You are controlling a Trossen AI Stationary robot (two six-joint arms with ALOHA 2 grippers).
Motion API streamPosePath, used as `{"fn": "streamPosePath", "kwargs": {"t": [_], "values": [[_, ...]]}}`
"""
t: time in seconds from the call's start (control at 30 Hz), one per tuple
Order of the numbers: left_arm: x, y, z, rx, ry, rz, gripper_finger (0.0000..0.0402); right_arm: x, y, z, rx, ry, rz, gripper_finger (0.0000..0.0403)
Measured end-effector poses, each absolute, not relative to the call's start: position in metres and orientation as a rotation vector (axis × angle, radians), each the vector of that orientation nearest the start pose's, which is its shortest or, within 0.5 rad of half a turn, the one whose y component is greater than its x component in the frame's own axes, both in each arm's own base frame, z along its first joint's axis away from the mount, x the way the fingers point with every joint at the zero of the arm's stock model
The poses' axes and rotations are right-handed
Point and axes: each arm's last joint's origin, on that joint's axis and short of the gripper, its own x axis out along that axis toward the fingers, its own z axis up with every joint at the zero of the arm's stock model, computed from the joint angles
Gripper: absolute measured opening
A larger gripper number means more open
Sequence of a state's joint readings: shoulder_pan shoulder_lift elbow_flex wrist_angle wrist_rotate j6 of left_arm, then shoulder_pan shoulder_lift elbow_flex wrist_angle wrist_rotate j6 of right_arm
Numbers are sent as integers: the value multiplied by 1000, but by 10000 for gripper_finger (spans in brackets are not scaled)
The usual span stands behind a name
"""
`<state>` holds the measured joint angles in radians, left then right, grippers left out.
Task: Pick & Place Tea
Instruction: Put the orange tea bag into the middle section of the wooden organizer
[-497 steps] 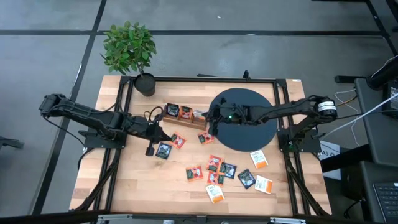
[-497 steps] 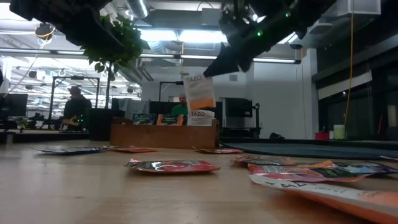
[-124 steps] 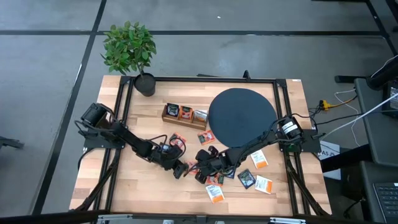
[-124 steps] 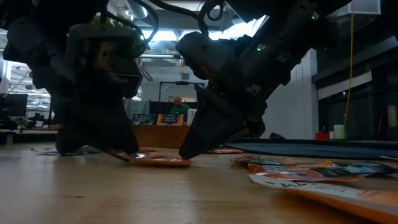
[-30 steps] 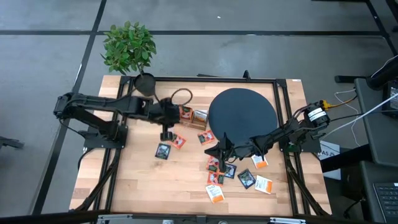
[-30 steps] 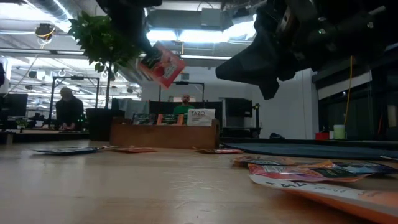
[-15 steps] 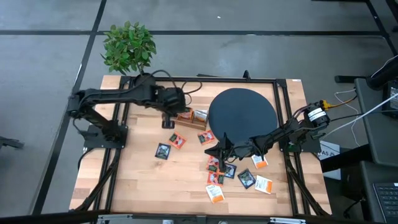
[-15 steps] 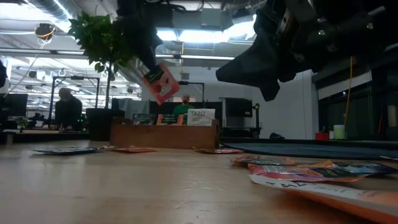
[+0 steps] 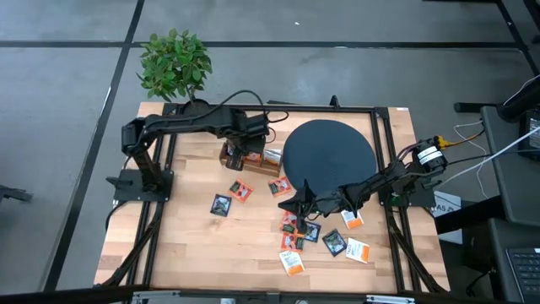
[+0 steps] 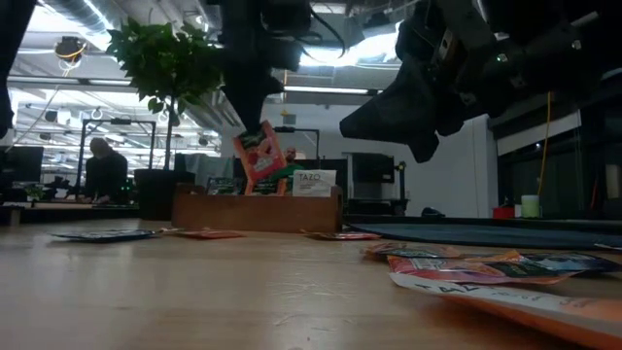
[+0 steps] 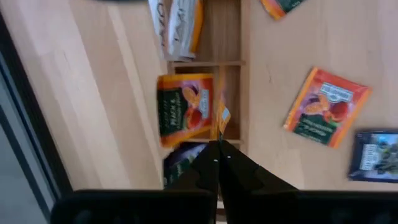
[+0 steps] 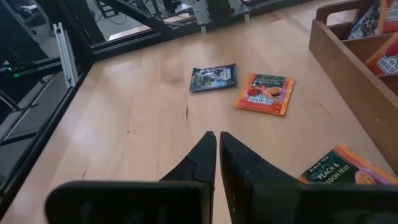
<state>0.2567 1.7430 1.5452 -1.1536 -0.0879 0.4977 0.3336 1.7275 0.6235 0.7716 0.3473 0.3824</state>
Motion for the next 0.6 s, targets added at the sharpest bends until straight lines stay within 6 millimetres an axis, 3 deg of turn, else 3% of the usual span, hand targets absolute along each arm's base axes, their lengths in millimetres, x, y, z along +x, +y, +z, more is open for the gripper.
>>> {"fn": "streamPosePath", "kwargs": {"t": [0.37, 0.6], "values": [[327, 97, 278, 349, 1393, -87, 2, 301, 93, 141, 234, 315, -72, 26], [335, 100, 262, 355, 1448, -81, 2, 300, 93, 139, 233, 332, -77, 26]]}}
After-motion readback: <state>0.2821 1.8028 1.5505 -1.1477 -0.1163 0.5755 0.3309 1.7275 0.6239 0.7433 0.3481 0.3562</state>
